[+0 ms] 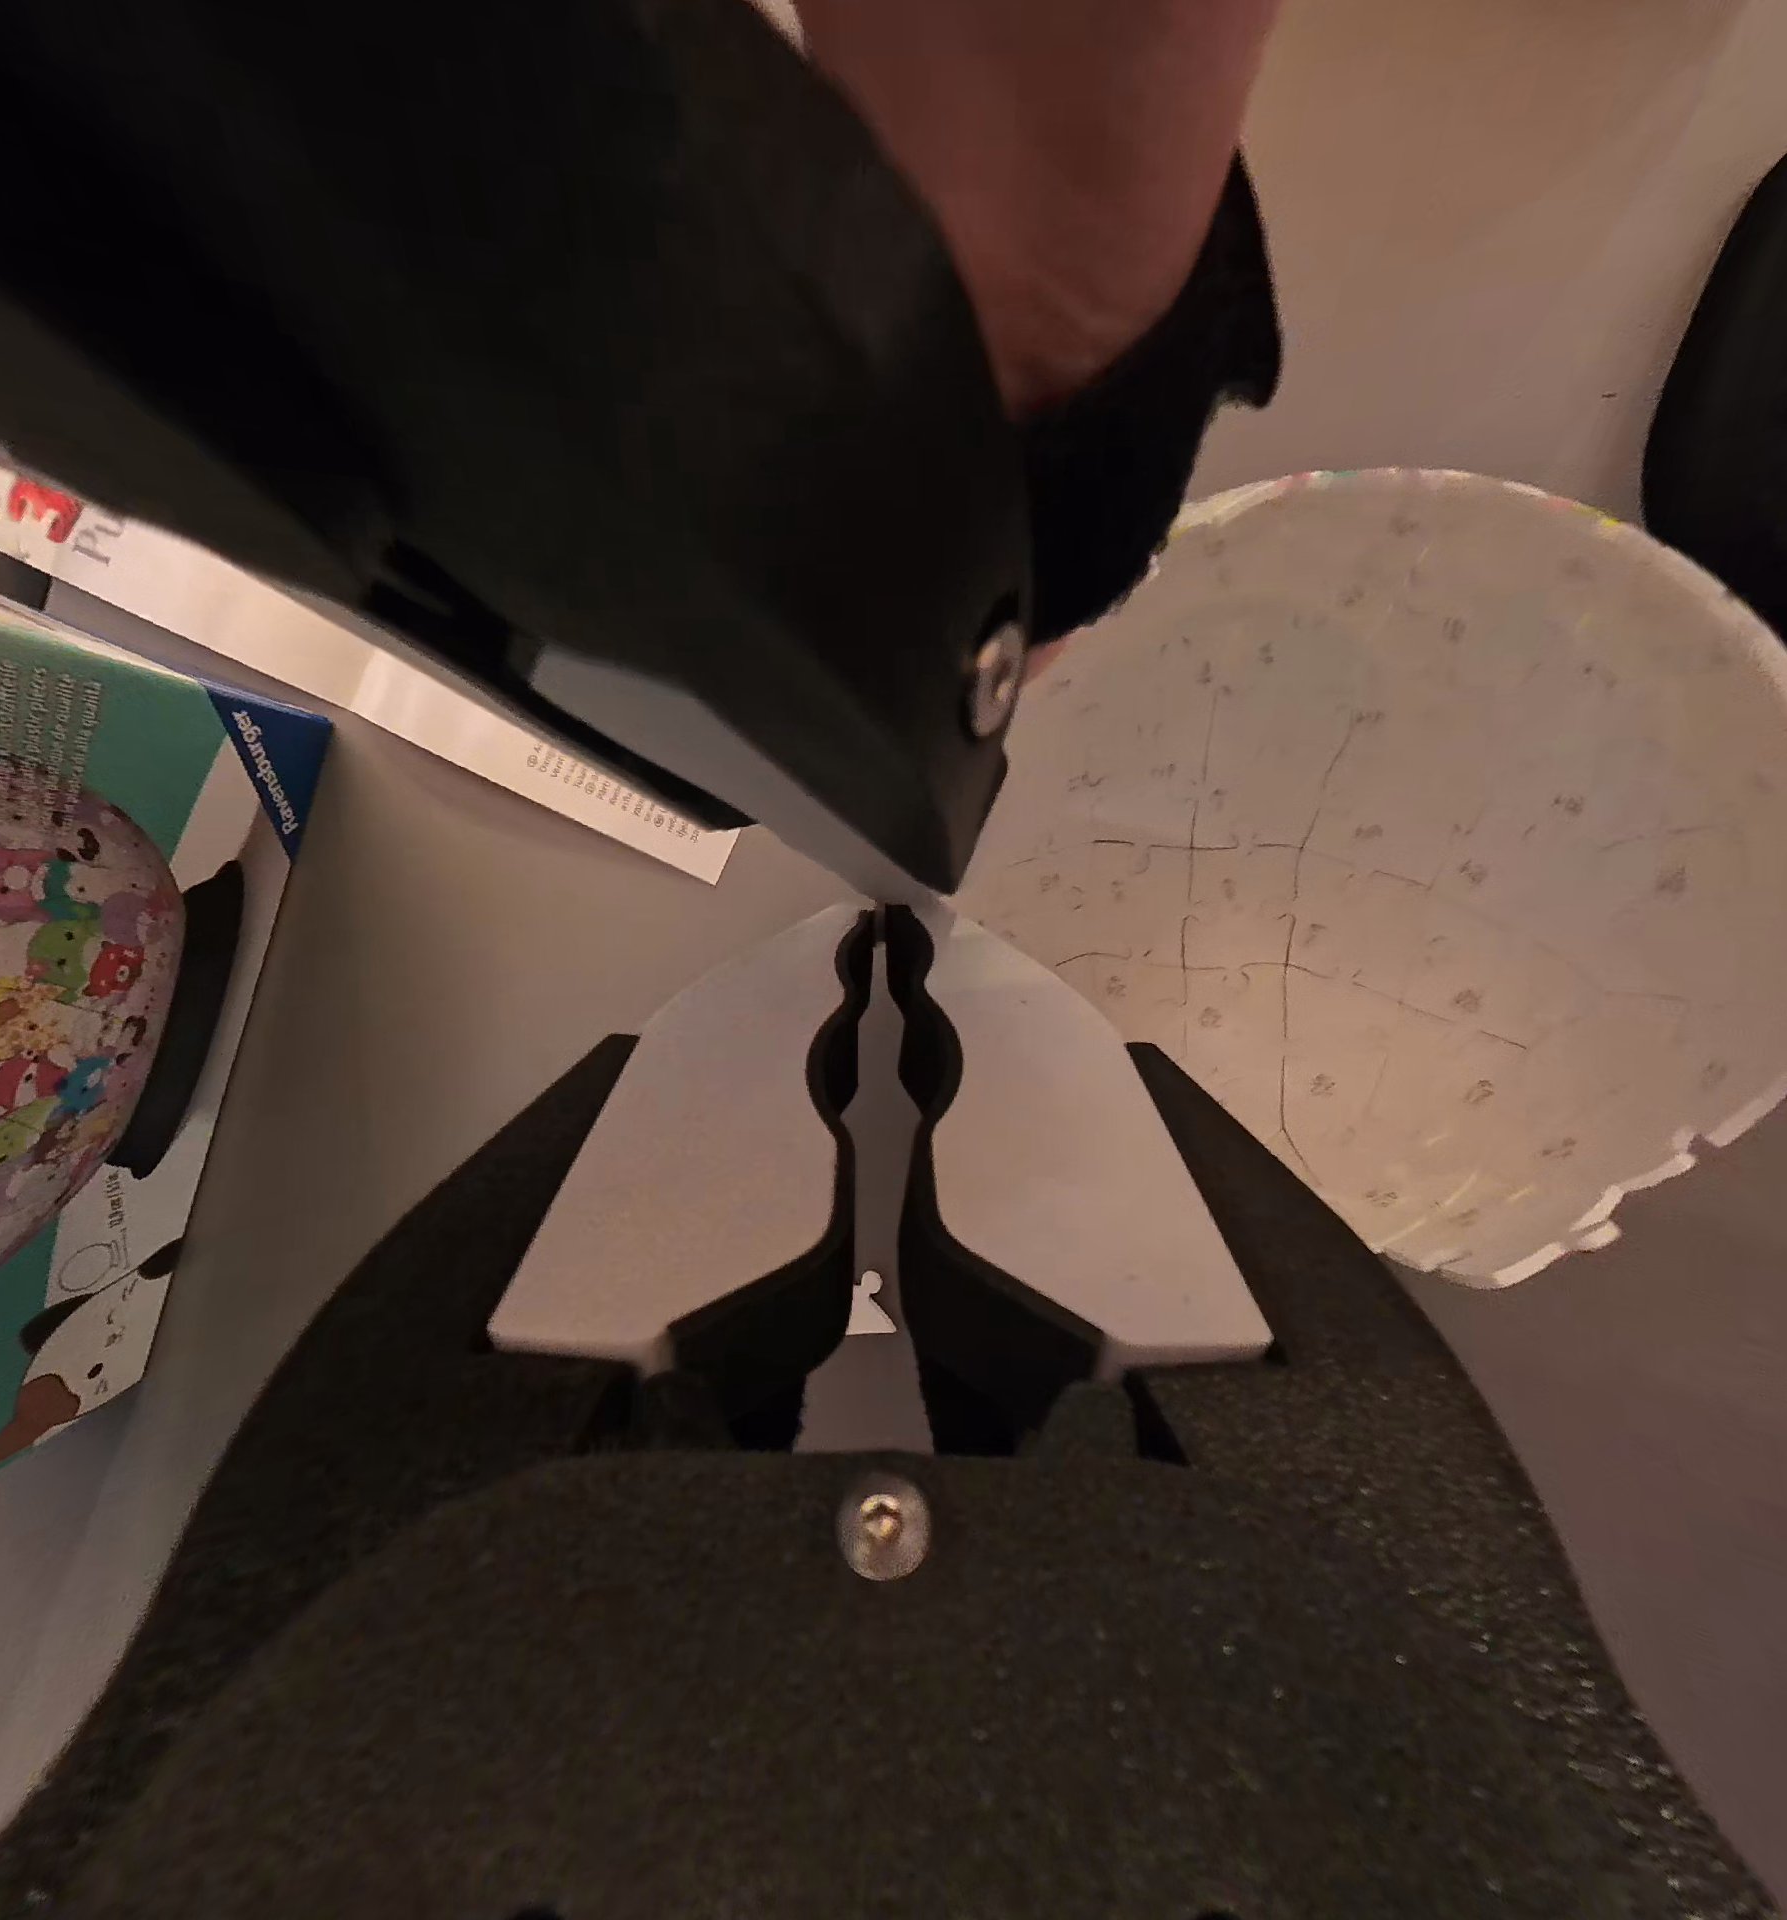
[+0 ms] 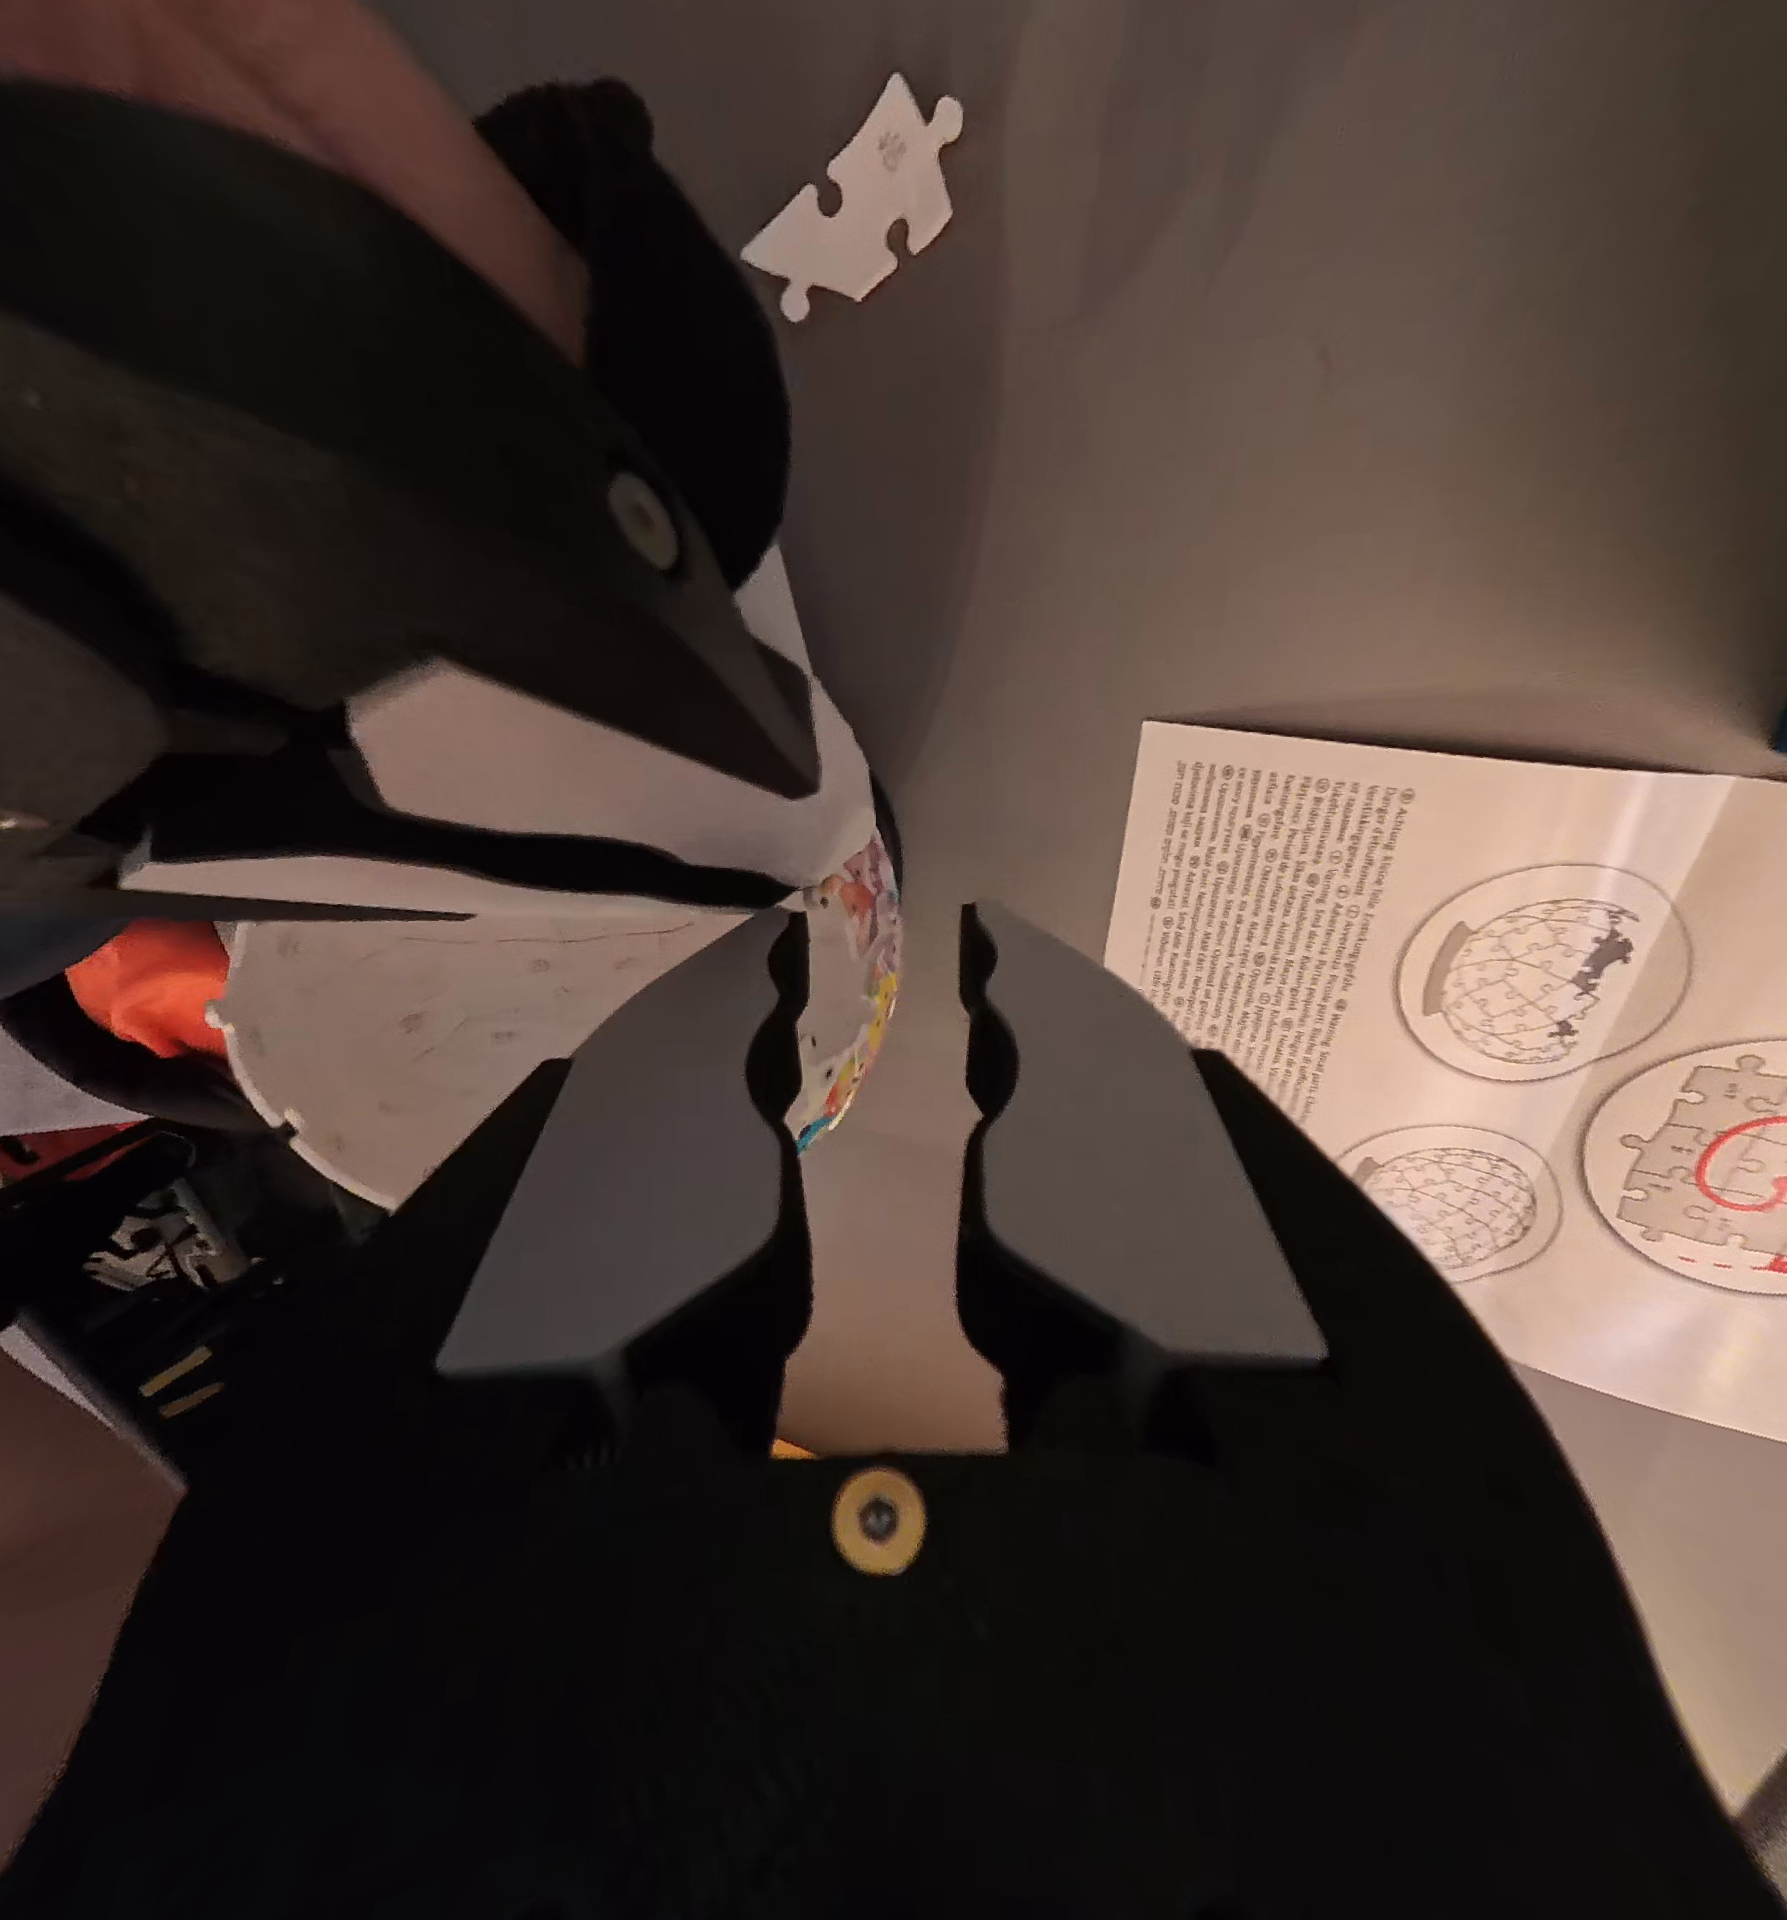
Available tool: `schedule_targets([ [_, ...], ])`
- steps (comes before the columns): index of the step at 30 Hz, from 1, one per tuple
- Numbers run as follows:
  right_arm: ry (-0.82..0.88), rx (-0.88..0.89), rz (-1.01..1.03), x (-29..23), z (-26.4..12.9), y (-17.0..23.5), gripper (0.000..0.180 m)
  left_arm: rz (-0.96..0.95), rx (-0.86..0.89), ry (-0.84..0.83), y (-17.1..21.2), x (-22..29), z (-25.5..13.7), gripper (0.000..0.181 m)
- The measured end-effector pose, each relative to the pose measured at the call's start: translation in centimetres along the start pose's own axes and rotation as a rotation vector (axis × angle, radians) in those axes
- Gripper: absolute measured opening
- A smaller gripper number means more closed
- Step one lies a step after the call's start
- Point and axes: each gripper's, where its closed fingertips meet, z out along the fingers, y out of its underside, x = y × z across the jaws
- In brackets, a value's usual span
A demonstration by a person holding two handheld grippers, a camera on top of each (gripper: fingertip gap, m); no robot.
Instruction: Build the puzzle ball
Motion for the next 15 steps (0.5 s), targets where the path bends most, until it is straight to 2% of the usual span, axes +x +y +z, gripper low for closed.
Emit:
schedule_targets([
  [15,-0.071,-0.05,-0.138,0.01,0.08,0.08,0.027,-0.01,0.008,0.005,-0.09,0.05,0.03,0.002],
])
